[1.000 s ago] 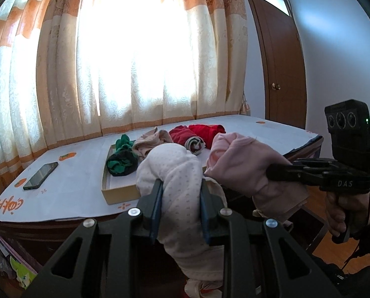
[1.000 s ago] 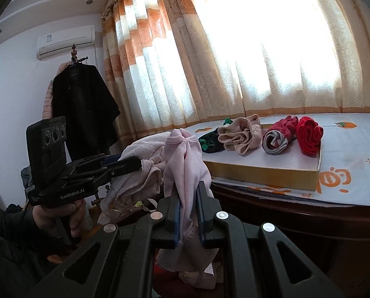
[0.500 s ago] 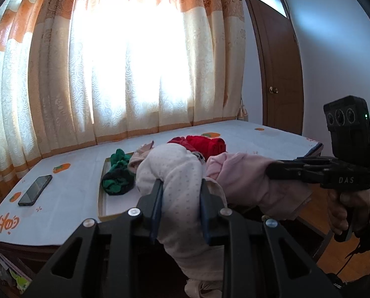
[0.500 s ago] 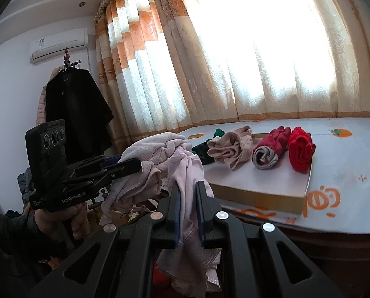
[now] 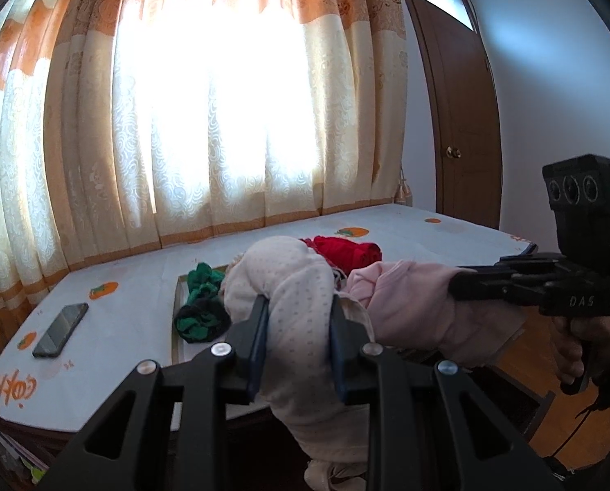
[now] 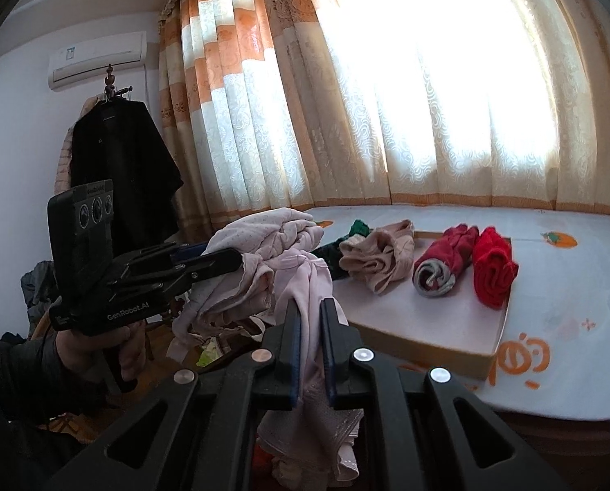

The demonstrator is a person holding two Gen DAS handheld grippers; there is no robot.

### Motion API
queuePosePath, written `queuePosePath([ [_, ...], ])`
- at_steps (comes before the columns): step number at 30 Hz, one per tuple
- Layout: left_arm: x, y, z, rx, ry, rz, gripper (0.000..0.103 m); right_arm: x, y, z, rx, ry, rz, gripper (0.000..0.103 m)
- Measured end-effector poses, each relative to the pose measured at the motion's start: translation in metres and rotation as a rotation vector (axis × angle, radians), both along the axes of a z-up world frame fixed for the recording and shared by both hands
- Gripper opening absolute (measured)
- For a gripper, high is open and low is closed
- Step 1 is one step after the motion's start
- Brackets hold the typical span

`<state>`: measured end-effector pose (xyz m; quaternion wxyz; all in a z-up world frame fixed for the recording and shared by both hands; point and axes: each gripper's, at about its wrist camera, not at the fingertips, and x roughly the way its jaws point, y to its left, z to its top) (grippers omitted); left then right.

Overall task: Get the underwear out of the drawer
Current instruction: 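Carry both held underwear over the cardboard tray and lower them inside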

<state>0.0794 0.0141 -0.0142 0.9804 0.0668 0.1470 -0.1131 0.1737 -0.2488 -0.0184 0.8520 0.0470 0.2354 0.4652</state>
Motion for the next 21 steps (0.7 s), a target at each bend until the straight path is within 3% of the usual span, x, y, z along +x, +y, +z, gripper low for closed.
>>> queuePosePath([
  [11, 0.042, -0.002, 0.021, 0.037, -0.002, -0.024, 0.025, 0.038, 0.01, 0.033, -0.048, -0.059, -0.036, 0.01],
  [21, 0.1, -0.002, 0.033, 0.048, 0.033, -0.022, 0.025, 0.095, 0.02, 0.05, -0.092, -0.025, -0.146, 0.01],
])
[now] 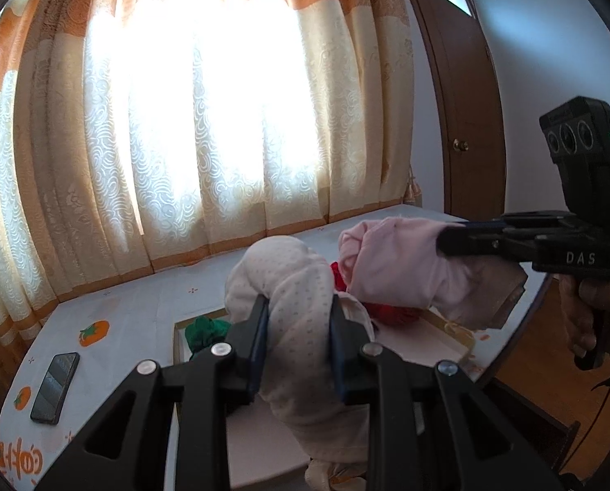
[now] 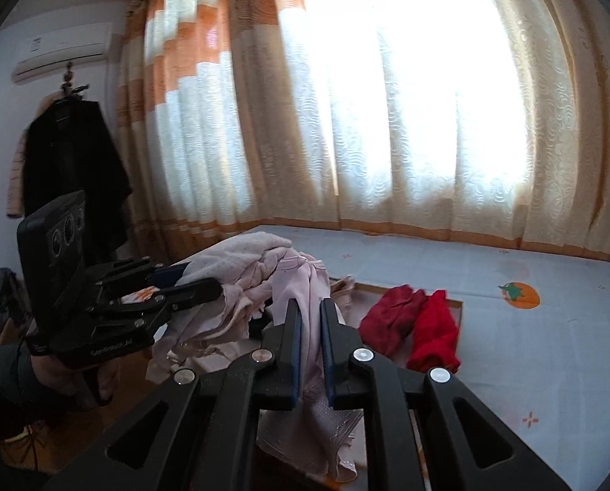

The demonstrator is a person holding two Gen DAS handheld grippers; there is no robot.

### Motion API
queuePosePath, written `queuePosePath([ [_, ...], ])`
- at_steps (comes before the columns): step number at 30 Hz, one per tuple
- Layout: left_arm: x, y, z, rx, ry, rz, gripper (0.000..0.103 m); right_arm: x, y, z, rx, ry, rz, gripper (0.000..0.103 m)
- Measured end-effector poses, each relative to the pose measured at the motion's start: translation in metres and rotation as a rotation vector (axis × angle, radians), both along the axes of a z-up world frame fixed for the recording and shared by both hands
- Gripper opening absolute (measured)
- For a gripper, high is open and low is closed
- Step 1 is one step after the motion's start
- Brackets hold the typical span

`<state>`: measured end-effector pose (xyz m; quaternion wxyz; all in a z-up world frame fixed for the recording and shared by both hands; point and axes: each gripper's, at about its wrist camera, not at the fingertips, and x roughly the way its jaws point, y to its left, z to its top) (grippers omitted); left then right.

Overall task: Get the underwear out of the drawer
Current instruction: 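Carry both held underwear over the cardboard tray and lower them inside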

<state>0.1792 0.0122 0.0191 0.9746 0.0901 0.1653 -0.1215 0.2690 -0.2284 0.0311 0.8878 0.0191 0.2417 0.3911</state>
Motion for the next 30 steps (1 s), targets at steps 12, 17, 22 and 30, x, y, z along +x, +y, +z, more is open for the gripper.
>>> queuePosePath([
  [12, 0.068, -0.009, -0.002, 0.015, 0.059, 0.006, 0.025, 0.073, 0.012, -0.011, -0.03, 0.086, -0.135, 0.01],
  [17, 0.095, -0.019, 0.001, 0.013, 0.073, 0.008, 0.025, 0.098, 0.018, -0.021, -0.046, 0.115, -0.17, 0.01],
  [22, 0.118, -0.025, -0.002, 0.013, 0.108, 0.009, 0.025, 0.119, 0.022, -0.034, -0.055, 0.145, -0.201, 0.01],
  [30, 0.147, -0.028, -0.028, 0.011, 0.213, 0.019, 0.025, 0.135, 0.029, -0.057, -0.067, 0.192, -0.213, 0.01],
])
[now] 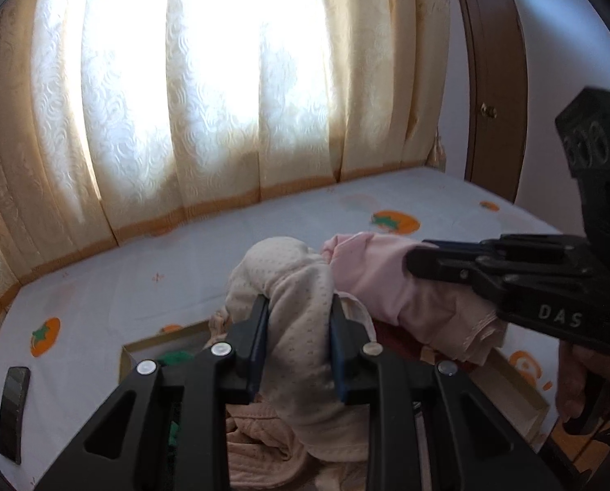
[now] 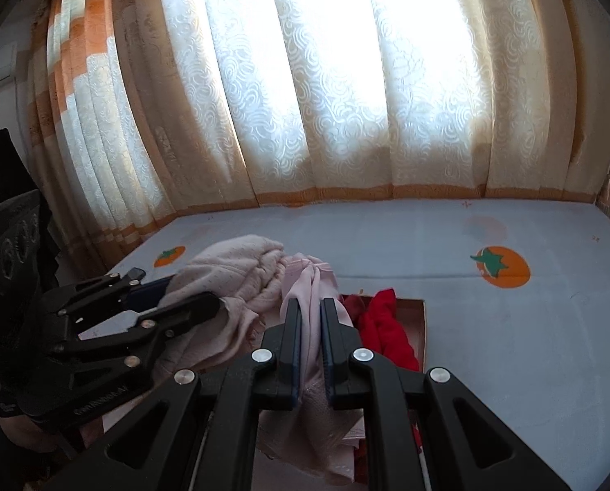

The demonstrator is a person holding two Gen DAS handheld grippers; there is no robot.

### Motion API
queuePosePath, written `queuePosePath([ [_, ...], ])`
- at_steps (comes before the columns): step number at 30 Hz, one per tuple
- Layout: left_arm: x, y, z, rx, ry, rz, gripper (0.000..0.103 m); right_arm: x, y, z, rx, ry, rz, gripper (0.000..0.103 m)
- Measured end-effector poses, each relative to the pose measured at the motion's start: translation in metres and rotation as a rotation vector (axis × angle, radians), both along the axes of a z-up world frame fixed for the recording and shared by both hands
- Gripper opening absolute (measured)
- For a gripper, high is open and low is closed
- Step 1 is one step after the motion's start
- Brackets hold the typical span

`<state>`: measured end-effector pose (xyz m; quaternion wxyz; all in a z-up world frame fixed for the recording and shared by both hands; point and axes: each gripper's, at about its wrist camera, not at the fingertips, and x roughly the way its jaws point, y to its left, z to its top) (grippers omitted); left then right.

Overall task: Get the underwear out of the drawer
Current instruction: 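Carry both held underwear over the cardboard tray and lower them inside, then open both tools to release the underwear in the tray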

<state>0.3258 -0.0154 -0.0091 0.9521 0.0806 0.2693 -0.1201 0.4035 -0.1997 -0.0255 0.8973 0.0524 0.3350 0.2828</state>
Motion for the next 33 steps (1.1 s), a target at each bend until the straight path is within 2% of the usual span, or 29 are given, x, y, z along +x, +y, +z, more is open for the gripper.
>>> queuePosePath([
  [2, 0.003, -0.002, -0.006, 0.009, 0.021, 0.003, 0.027, 0.003, 0.002, -0.006, -0.012, 0.019, 0.001, 0.01],
  [5, 0.006, -0.006, -0.012, 0.029, 0.045, 0.006, 0.036, 0.006, 0.005, -0.018, -0.04, 0.066, 0.008, 0.01],
  [8, 0.004, -0.007, -0.013, 0.029, 0.045, 0.003, 0.037, 0.008, 0.005, -0.028, -0.041, 0.104, 0.016, 0.01],
  [11, 0.0, -0.007, -0.012, 0.03, 0.044, 0.003, 0.042, 0.007, 0.003, -0.03, -0.035, 0.111, 0.021, 0.012],
  [13, -0.002, -0.007, -0.009, 0.028, 0.04, 0.006, 0.046, 0.006, 0.0, -0.028, -0.024, 0.116, 0.019, 0.021],
  [14, -0.003, -0.006, -0.007, 0.027, 0.032, 0.011, 0.053, 0.005, -0.001, -0.027, -0.024, 0.116, 0.021, 0.026],
  [15, -0.005, -0.005, -0.005, 0.024, 0.024, 0.016, 0.057, 0.004, -0.001, -0.025, -0.028, 0.11, 0.022, 0.038],
  [17, -0.008, -0.003, -0.001, 0.016, 0.015, 0.02, 0.058, 0.0, -0.002, -0.022, -0.039, 0.093, 0.014, 0.053],
  [21, -0.015, 0.0, 0.004, 0.0, 0.001, 0.027, 0.064, -0.008, -0.007, -0.016, -0.035, 0.074, 0.006, 0.054],
  [33, -0.053, 0.011, 0.015, -0.063, -0.035, 0.037, 0.066, -0.051, -0.011, -0.001, -0.033, 0.059, 0.047, 0.06],
])
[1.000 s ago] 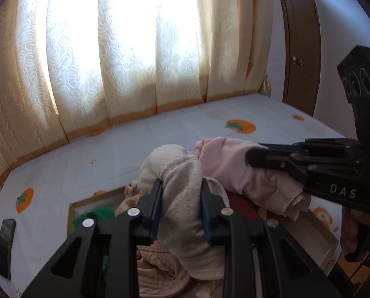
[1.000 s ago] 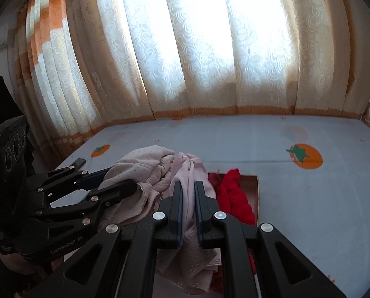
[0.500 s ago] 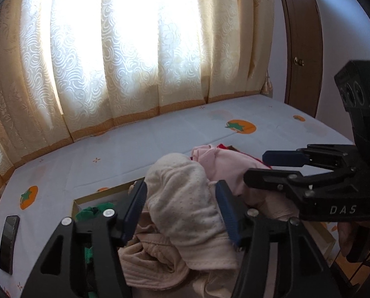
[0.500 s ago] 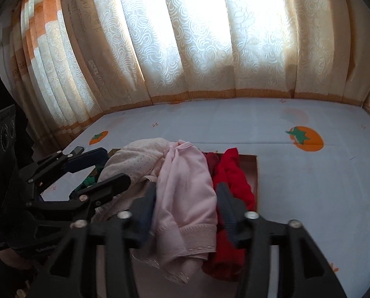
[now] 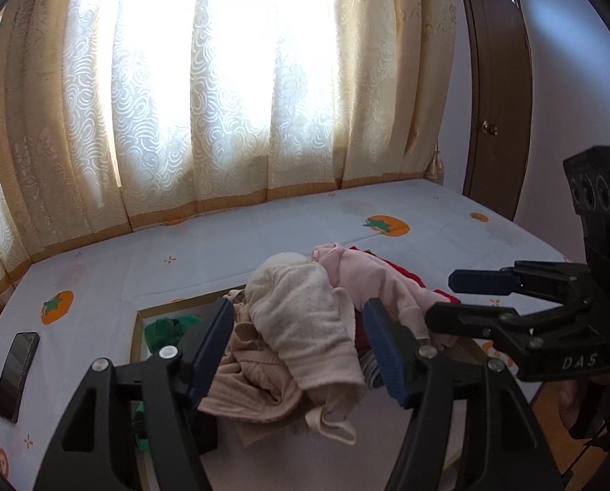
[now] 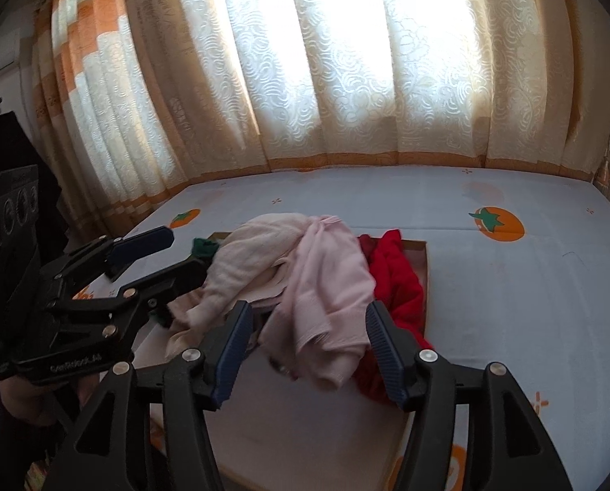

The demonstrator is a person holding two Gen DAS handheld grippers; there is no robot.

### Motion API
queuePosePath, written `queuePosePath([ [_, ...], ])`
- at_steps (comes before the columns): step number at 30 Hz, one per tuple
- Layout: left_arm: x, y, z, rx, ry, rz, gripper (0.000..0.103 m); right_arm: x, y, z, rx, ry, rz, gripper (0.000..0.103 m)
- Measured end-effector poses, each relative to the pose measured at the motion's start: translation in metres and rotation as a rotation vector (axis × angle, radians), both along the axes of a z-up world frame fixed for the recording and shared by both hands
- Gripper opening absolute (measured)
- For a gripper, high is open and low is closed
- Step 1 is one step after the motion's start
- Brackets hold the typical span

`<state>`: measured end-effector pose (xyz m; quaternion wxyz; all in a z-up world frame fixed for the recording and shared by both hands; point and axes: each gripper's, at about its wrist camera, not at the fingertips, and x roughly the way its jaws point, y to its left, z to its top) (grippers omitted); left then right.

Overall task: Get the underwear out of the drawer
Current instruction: 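Open both tools to release the underwear in the tray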

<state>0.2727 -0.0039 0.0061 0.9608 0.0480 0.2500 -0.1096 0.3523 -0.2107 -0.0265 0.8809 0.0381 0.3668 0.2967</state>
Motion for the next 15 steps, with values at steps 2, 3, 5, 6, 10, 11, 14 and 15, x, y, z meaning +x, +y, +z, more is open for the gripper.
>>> queuePosePath([
  [2, -0.004, 0.0, 0.001, -0.003, -0.003, -0.001, 0.066, -0.006, 0.002, 0.003, 0.004, -0.01, 0.005, 0.061],
  [3, -0.006, 0.0, 0.001, -0.003, -0.006, -0.001, 0.067, -0.008, 0.002, 0.004, 0.005, -0.013, 0.006, 0.061],
  [5, -0.009, 0.0, 0.001, -0.003, -0.01, -0.001, 0.067, -0.012, 0.004, 0.007, 0.009, -0.019, 0.011, 0.061],
  [6, -0.011, 0.0, 0.002, -0.003, -0.013, -0.002, 0.067, -0.014, 0.005, 0.008, 0.009, -0.023, 0.013, 0.061],
  [10, -0.019, 0.0, 0.001, -0.005, -0.022, -0.003, 0.067, -0.022, 0.008, 0.012, 0.011, -0.034, 0.023, 0.061],
  [11, -0.021, 0.0, 0.001, -0.009, -0.021, -0.003, 0.067, -0.024, 0.009, 0.013, 0.012, -0.037, 0.026, 0.062],
  [14, -0.027, 0.001, -0.001, -0.018, -0.021, -0.001, 0.068, -0.032, 0.008, 0.015, 0.019, -0.044, 0.032, 0.062],
  [15, -0.029, 0.002, -0.001, -0.022, -0.021, -0.001, 0.068, -0.034, 0.007, 0.016, 0.021, -0.046, 0.033, 0.062],
])
